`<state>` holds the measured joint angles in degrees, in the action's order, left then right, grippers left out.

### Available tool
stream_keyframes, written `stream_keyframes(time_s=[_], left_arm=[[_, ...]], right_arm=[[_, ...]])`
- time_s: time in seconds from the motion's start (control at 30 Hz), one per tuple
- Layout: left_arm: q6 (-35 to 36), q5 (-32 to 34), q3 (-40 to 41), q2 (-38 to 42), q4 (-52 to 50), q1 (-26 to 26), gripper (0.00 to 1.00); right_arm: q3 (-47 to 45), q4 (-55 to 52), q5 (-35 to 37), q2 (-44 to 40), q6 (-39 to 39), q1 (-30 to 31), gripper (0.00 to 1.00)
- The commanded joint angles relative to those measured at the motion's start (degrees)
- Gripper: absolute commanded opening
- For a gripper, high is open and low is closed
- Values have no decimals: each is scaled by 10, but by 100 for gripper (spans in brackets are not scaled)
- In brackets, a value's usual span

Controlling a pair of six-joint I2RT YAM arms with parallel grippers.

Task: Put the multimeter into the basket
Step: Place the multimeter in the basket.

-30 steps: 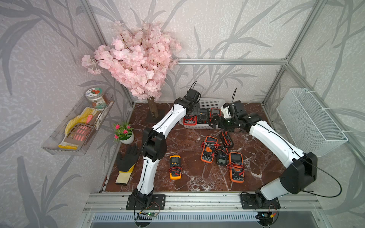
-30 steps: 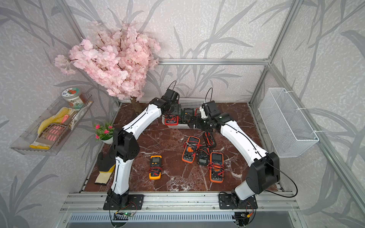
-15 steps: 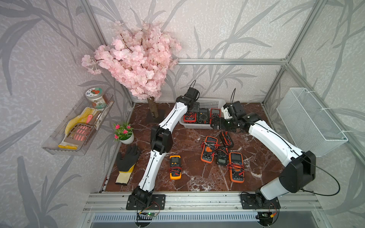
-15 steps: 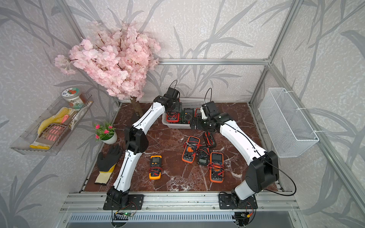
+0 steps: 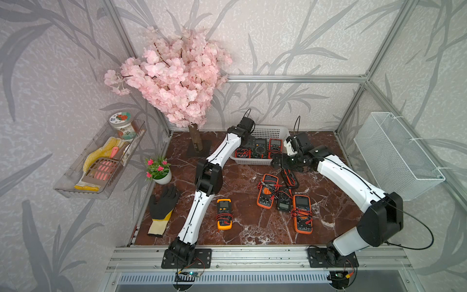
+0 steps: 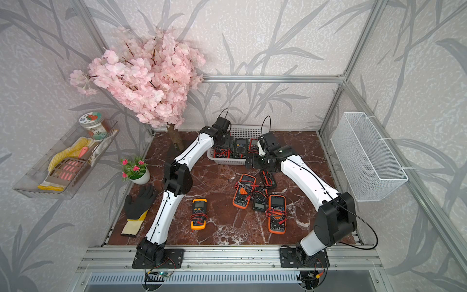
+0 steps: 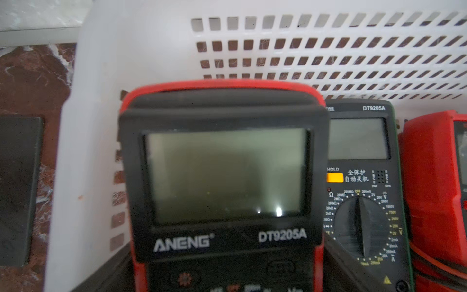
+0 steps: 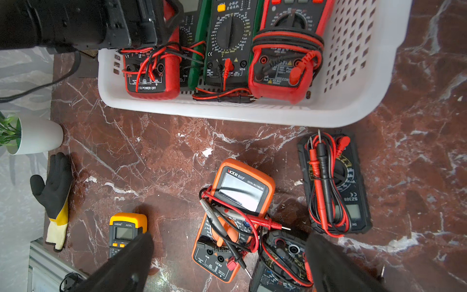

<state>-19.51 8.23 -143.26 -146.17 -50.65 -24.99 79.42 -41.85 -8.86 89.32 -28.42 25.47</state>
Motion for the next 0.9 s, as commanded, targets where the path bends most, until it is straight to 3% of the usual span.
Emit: stream_keyframes(time_s=[0.0,0.3,0.47,0.87], left_arm=[[-10,1,2,6,-5,3,100],[-14,-20,7,44,-12,4,100],[-37,-53,58,106,-13,0,100],[-96,-55,352,304,66,-87,100]], right_arm=[[-6,-15,10,-12,5,-2,99],[-15,-24,14,-34,5,-2,99],[-24,-29,22,-48,3,-2,99],[-75,-31,23,-77,-5,-2,99]])
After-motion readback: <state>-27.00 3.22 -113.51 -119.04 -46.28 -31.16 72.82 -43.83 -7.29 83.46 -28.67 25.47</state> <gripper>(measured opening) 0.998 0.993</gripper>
